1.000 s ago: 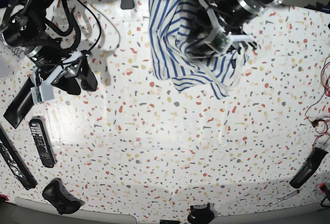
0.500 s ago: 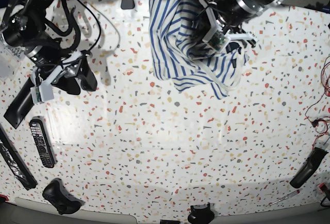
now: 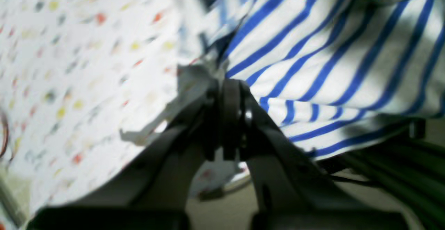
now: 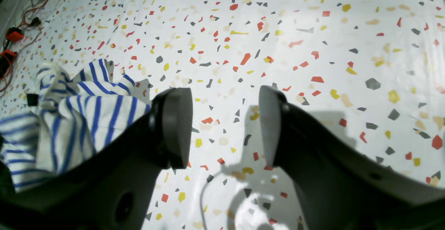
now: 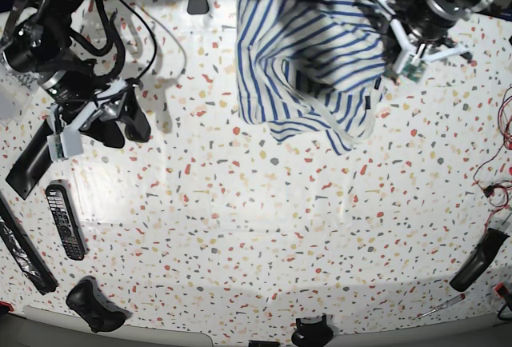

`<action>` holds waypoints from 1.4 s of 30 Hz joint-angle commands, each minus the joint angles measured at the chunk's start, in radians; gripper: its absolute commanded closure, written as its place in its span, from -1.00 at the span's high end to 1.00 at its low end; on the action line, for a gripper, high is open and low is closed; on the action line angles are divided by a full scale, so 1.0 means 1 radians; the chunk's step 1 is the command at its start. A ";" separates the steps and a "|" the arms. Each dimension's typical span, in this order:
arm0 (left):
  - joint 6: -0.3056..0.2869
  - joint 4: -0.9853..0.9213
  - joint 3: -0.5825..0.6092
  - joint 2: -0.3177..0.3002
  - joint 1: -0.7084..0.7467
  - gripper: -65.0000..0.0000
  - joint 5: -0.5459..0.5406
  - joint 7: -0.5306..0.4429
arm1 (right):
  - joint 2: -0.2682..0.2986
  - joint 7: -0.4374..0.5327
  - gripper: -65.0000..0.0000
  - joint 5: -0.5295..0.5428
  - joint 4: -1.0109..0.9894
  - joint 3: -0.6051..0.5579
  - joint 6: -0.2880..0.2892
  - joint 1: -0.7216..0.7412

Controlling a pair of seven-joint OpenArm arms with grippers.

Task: Layout the t-shirt on the table in an organized manner, then fold the t-shirt properly
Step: 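Grasp the bundled shirt with the left gripper and drag it sideways, then release the shirt and lift the left gripper away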

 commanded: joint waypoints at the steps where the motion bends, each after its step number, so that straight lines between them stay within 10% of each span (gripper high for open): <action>1: 0.007 0.019 -0.039 -0.006 0.023 -1.00 0.003 -0.014 | 0.011 0.025 -0.08 0.026 0.019 0.003 0.009 0.010; 13: 0.023 -0.151 -0.187 -0.003 0.101 -1.00 0.040 -0.087 | 0.011 0.024 -0.08 0.026 0.019 0.003 0.009 0.010; 27: 0.067 -0.608 -0.186 0.091 -0.306 -1.00 -0.086 -0.351 | 0.011 0.020 -0.08 0.026 0.019 0.003 0.009 0.009; 36: -0.117 -0.645 -0.185 0.162 -0.402 -1.00 -0.137 -0.472 | 0.011 0.021 -0.08 0.100 0.018 0.000 0.009 0.012; 40: -0.145 -0.645 -0.185 0.159 -0.424 -0.26 -0.137 -0.478 | 0.011 0.019 -0.08 0.161 0.018 -0.081 0.009 0.023; 42: -0.148 -0.644 -0.185 0.150 -0.435 -0.21 -0.137 -0.478 | 0.011 0.013 -0.08 0.161 0.017 -0.159 0.009 0.038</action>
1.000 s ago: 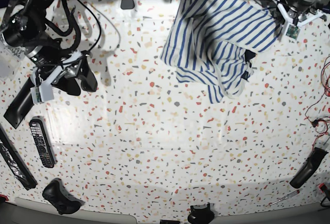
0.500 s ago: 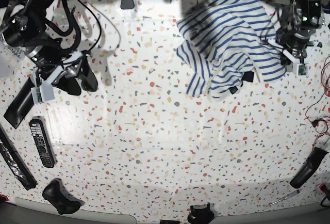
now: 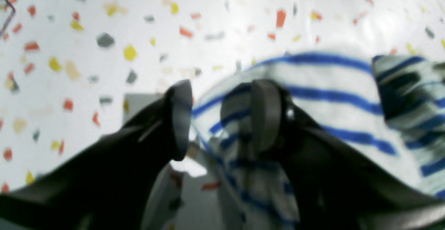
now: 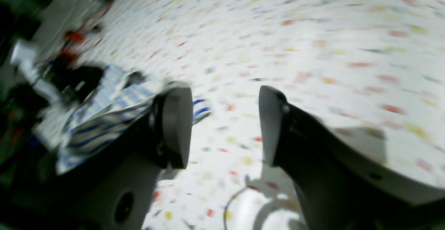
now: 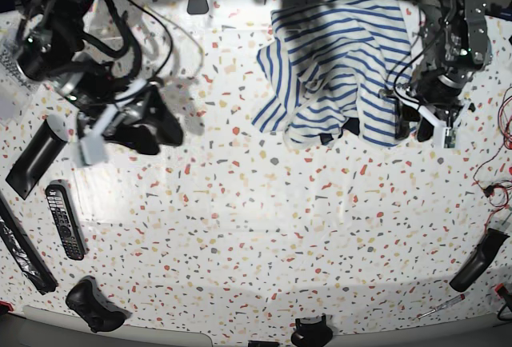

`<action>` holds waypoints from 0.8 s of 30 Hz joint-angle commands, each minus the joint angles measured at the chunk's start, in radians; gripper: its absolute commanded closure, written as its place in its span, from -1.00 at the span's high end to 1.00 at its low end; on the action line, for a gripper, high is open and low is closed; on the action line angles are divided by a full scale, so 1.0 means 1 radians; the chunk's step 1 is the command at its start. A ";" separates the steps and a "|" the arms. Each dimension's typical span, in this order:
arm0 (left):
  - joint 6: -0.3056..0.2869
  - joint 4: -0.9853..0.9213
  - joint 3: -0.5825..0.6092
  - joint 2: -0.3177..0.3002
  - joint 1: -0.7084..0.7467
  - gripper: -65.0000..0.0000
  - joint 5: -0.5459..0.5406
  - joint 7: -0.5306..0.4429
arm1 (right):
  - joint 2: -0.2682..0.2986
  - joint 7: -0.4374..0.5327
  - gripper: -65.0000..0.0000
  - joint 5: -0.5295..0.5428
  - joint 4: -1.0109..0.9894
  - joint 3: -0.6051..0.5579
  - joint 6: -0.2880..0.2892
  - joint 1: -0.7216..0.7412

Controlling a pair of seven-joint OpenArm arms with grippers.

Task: Layout the t-shirt on the table in an organized manner, then fold the t-shirt properly
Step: 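Release the shirt and lift the left gripper away, then grasp the shirt's loose edge with the right gripper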

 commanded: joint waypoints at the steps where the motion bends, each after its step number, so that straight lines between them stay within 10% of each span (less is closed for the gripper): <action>1: -0.003 0.016 -0.004 -0.020 -0.015 -0.21 -0.009 -0.024 | 0.008 0.018 -0.08 0.031 0.018 -0.037 0.009 0.022; 15: -0.002 0.020 -0.005 -0.167 -0.014 -0.21 -0.053 -0.002 | -0.067 -0.019 -0.09 -0.134 -0.122 -0.399 0.009 0.185; 24: -0.002 0.020 -0.006 -0.168 -0.014 -0.21 -0.053 -0.006 | -0.139 -0.064 -0.09 0.034 -0.129 -0.400 -0.115 0.186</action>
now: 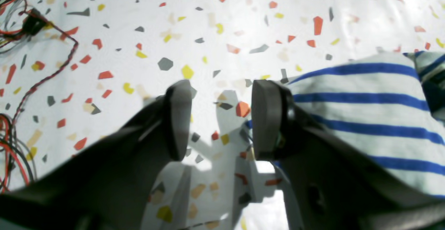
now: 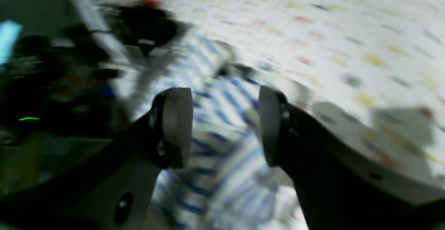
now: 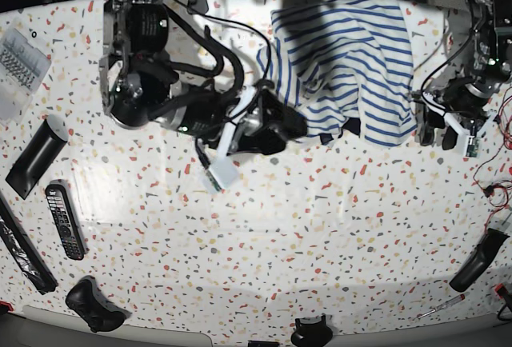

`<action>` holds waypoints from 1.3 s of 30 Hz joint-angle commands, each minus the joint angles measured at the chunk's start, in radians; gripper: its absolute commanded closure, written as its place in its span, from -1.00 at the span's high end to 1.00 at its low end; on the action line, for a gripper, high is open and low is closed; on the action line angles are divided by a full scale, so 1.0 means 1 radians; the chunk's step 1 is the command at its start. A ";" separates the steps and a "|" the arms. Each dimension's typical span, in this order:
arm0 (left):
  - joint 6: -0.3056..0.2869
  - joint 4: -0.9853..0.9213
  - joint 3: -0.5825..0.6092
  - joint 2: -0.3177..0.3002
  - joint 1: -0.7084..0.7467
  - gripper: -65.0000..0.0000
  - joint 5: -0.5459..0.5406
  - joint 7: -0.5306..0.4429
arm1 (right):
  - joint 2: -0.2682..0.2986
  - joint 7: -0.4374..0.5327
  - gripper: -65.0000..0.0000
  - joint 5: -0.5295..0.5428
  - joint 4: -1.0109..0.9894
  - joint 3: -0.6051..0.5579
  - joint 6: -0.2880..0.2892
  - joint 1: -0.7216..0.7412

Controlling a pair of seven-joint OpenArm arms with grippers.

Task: Layout the t-shirt on the table in an organized manner, then fold the t-shirt properly
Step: 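Grasp the shirt's loose edge with the right gripper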

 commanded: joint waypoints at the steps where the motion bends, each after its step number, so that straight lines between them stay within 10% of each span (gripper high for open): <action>1: 0.003 0.019 -0.006 -0.016 -0.008 -0.21 -0.005 -0.027 | -0.010 0.017 -0.09 0.022 0.018 0.000 -0.012 0.005; 18: 0.003 0.019 -0.006 -0.017 -0.008 -0.21 -0.005 -0.027 | -0.172 0.029 -0.09 -0.083 0.018 0.114 -0.093 -0.058; 39: 0.003 0.019 -0.006 -0.016 -0.005 -0.21 -0.005 0.003 | -0.174 0.198 -0.09 -0.251 -0.116 0.008 -0.071 -0.017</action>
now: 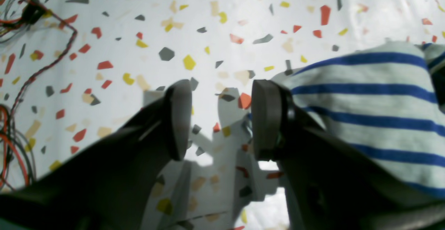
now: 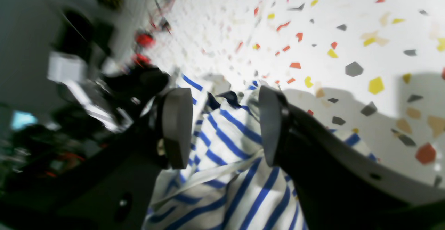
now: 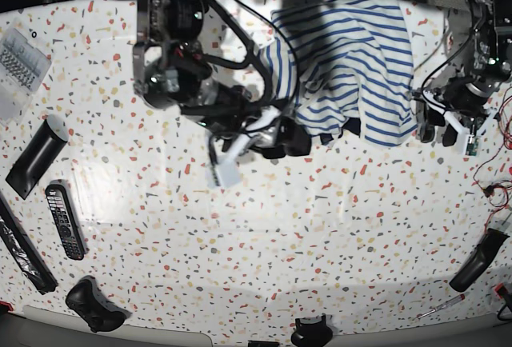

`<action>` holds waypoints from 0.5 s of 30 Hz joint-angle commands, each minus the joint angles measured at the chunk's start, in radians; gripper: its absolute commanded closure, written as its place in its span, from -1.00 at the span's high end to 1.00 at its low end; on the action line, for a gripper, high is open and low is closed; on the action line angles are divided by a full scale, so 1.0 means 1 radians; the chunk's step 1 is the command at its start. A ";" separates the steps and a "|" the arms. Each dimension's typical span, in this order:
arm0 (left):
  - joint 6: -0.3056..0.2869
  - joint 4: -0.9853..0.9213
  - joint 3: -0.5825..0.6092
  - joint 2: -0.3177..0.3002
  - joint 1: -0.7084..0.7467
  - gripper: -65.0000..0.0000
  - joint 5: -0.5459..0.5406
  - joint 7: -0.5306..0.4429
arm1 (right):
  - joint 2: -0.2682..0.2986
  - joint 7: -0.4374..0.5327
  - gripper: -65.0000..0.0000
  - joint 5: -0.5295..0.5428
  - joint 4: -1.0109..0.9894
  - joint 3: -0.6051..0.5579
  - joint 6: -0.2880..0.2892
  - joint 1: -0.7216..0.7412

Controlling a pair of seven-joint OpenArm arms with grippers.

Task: Layout the t-shirt on the table in an organized manner, then fold the t-shirt properly
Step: 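Grasp the shirt's loose edge with the right gripper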

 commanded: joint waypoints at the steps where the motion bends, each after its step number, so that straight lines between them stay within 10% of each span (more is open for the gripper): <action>1: 0.004 0.019 -0.006 -0.016 -0.008 -0.21 -0.005 -0.023 | -0.005 0.019 -0.09 0.000 -0.005 -0.024 0.001 0.024; 9: 0.004 0.019 -0.006 -0.016 -0.008 -0.21 -0.005 -0.024 | -0.005 0.026 -0.11 -0.087 -0.113 -0.090 -0.063 0.106; 15: 0.004 0.019 -0.006 -0.016 -0.008 -0.21 -0.005 -0.047 | -0.005 0.011 -0.57 -0.105 -0.137 -0.090 -0.071 0.115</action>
